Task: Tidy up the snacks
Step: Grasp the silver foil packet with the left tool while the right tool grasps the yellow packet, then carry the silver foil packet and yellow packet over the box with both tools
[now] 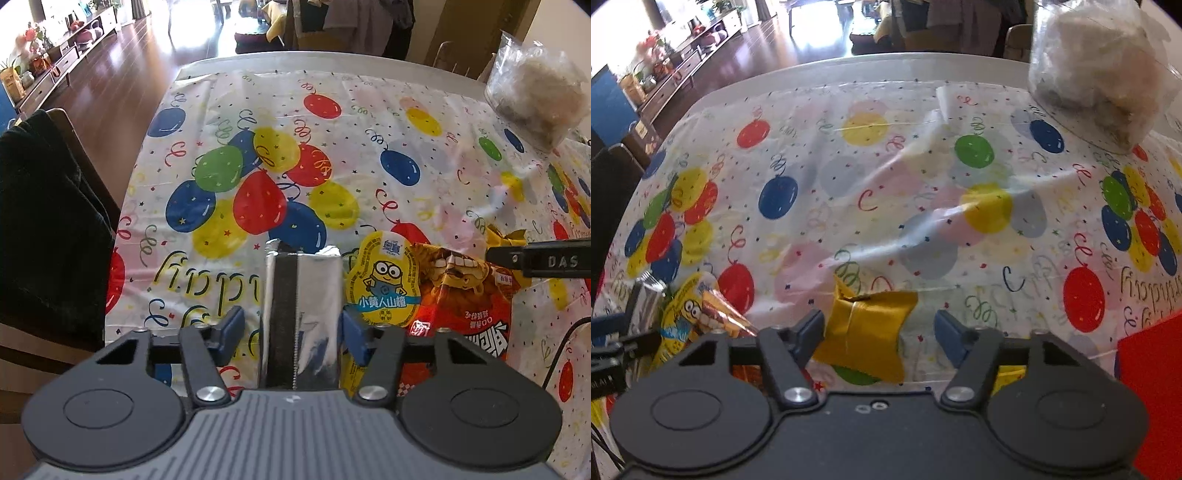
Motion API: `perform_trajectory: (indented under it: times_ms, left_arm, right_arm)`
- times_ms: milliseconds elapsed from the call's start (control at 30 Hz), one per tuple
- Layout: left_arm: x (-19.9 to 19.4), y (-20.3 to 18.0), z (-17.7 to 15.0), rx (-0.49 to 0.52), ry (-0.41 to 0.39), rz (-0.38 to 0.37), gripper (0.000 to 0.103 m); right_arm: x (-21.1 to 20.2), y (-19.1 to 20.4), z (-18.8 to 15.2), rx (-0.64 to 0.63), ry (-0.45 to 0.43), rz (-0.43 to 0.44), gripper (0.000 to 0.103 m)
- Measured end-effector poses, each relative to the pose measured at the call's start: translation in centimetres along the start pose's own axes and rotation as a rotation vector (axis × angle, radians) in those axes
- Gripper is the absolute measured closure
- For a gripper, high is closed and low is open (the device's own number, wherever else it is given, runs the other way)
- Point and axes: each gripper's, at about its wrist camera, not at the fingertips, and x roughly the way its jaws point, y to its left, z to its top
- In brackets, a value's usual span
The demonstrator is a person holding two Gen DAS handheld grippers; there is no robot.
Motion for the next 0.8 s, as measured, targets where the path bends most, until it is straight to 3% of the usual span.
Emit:
perform_trajectory:
  times_ms: [67,133,200,467,800]
  left_arm:
    - [0.0,-0.1,0.0,0.002,0.0,0.005,0.061]
    - [-0.1,-0.2,0.0,0.005,-0.001,0.011,0.061]
    - [-0.1,-0.1,-0.1,0.002,-0.004,0.011,0.061]
    - [-0.8,0.4,-0.6,-0.028,-0.014,0.01,0.062]
    - [-4.2,0.3,-1.5,-0.047,-0.05,-0.01,0.062]
  right_arm:
    - [0.0,0.2,-0.1,-0.016,-0.011,-0.014,0.048]
    - [0.0,0.4,-0.2,-0.037,-0.017,-0.017,0.051]
    - [-0.1,0.5,-0.3,-0.055,-0.024,-0.015,0.063]
    - [-1.1,-0.3,-1.1,-0.067,-0.022,0.002,0.064]
    - [-5.4,-1.4,-3.1,-0.056,-0.06,0.041,0.064]
